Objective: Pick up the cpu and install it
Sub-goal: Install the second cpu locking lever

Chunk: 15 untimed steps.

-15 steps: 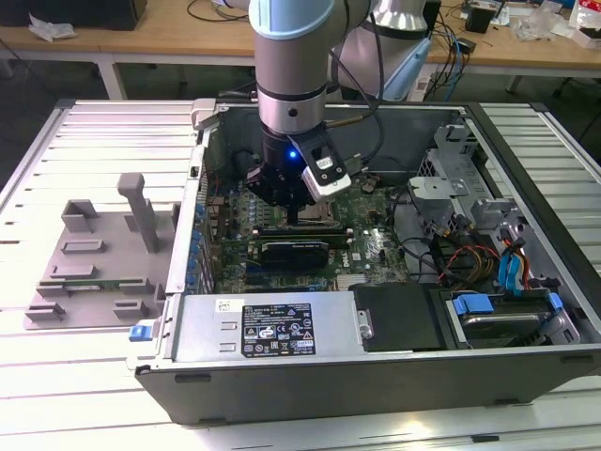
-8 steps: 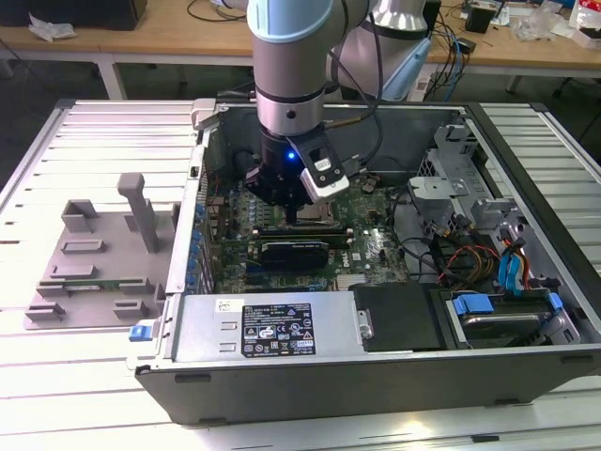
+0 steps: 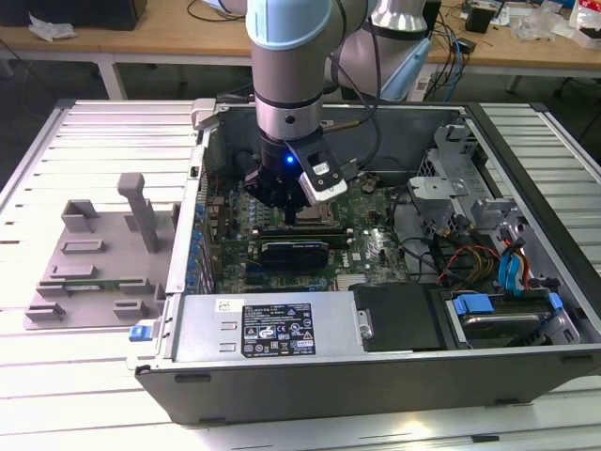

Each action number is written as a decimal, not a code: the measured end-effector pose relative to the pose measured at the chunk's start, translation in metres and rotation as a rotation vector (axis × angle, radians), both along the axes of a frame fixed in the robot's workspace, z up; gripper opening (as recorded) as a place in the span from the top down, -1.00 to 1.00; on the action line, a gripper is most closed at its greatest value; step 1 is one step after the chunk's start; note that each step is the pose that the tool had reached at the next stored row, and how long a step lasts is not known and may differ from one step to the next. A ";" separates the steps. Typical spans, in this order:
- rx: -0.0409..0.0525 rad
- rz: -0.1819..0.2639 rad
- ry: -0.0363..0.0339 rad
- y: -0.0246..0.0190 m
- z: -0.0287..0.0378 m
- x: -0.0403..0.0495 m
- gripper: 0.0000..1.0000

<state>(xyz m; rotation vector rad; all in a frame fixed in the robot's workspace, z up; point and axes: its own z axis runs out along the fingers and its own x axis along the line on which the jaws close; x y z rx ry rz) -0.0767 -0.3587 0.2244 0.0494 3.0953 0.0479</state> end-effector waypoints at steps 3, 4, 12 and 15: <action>0.0000 0.000 0.0001 0.0000 -0.0001 -0.0012 0.79; 0.0000 0.000 0.0000 0.0000 -0.0001 -0.0013 0.79; 0.0062 0.000 0.0000 -0.0004 -0.0005 -0.0037 0.79; 0.0083 0.004 0.0004 -0.0053 -0.0006 -0.0035 0.79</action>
